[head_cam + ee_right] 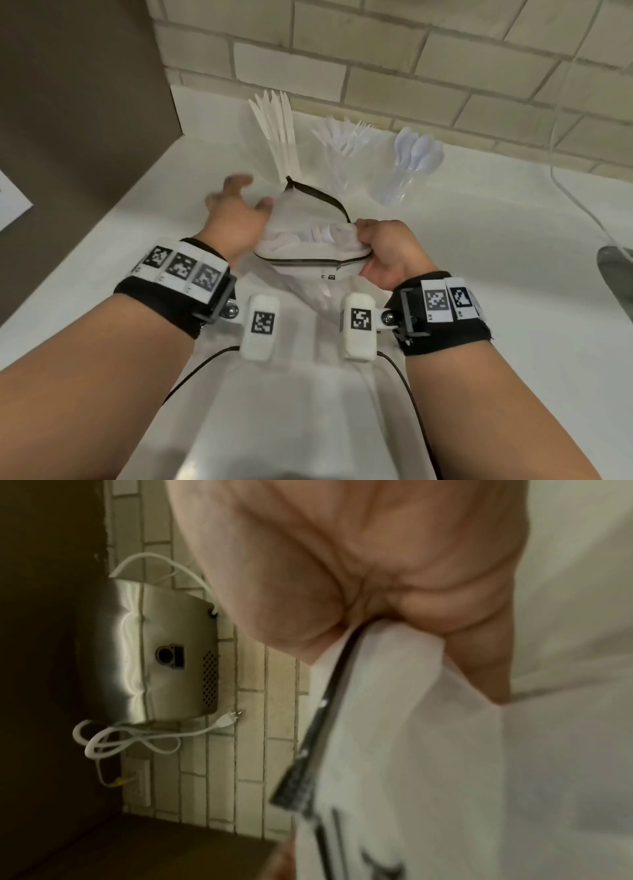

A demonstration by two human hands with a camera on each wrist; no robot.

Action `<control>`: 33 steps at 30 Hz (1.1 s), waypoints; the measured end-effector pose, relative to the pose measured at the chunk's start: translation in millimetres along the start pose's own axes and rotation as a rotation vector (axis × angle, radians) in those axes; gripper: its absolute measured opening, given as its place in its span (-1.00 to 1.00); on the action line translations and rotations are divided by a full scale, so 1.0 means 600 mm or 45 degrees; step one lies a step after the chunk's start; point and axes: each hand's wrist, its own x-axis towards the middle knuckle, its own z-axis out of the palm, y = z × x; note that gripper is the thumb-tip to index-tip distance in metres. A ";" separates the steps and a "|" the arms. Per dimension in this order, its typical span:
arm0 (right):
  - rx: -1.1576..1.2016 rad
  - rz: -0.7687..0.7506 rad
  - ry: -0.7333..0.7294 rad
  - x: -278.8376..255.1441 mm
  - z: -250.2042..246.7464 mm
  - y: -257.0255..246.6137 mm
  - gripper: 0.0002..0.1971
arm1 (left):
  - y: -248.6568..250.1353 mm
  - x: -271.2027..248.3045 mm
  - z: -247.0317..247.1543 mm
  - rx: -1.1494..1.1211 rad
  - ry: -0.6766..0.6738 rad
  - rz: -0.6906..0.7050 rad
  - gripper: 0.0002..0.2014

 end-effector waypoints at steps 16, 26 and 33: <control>-1.437 -0.805 0.538 -0.040 0.036 -0.006 -0.49 | 0.049 -0.016 0.021 0.783 0.092 0.564 -0.64; -0.533 -0.235 0.297 -0.014 -0.019 0.008 -0.63 | 0.006 -0.007 -0.016 -0.258 -0.088 0.026 -0.57; -1.097 -1.183 0.297 -0.042 0.019 -0.022 -0.71 | 0.036 -0.016 -0.020 -0.027 -0.323 0.059 -0.81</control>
